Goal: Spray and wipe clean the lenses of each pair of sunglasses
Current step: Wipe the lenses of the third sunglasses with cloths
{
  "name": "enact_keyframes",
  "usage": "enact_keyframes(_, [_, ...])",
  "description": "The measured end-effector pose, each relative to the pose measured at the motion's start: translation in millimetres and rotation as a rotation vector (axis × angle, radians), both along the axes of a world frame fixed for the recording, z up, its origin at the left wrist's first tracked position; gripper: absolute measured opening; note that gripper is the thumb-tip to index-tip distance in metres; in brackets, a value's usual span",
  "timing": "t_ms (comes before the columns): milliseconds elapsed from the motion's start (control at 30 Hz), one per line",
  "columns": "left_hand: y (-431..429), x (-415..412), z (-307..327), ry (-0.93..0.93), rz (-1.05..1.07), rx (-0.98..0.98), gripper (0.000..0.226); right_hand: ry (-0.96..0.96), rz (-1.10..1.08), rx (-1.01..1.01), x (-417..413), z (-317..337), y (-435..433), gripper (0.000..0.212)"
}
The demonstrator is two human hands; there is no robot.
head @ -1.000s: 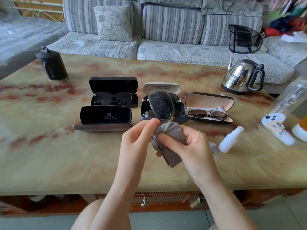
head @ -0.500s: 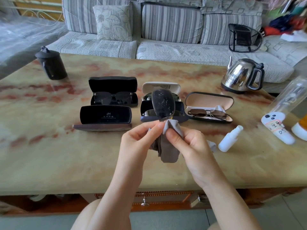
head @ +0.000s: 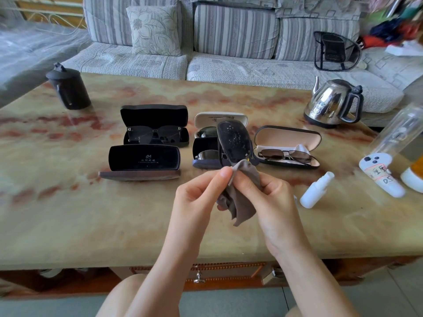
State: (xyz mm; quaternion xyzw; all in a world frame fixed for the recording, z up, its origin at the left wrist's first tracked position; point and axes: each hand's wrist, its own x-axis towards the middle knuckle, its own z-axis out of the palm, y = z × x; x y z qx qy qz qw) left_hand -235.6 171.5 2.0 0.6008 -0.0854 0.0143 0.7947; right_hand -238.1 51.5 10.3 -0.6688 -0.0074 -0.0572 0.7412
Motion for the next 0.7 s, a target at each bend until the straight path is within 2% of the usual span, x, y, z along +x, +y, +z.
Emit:
enact_keyframes(100, [1.4,0.0,-0.9,0.044,-0.007,-0.009,0.033,-0.015,-0.016,-0.051,1.3,-1.6,-1.4,0.028])
enact_keyframes(200, [5.5,4.0,-3.6,0.115,0.003,-0.039,0.033,-0.035,0.082,-0.107,0.1,0.4,-1.5,0.031])
enact_keyframes(367, [7.2,6.2,-3.6,0.175,-0.044,-0.075,0.035,-0.015,0.213,-0.073,1.1,2.9,-9.2,0.024])
enact_keyframes(533, [3.3,6.6,-2.3,0.119,0.0,-0.012,0.032,0.06,0.213,-0.005,0.5,4.6,-8.8,0.019])
enact_keyframes(633, [4.9,6.7,-0.7,0.123,-0.028,0.027,0.039,0.082,0.177,-0.02,-0.6,5.6,-9.5,0.027])
enact_keyframes(700, [7.6,6.6,1.2,0.13,-0.063,0.05,0.047,0.066,0.148,-0.02,-1.4,6.3,-9.3,0.025])
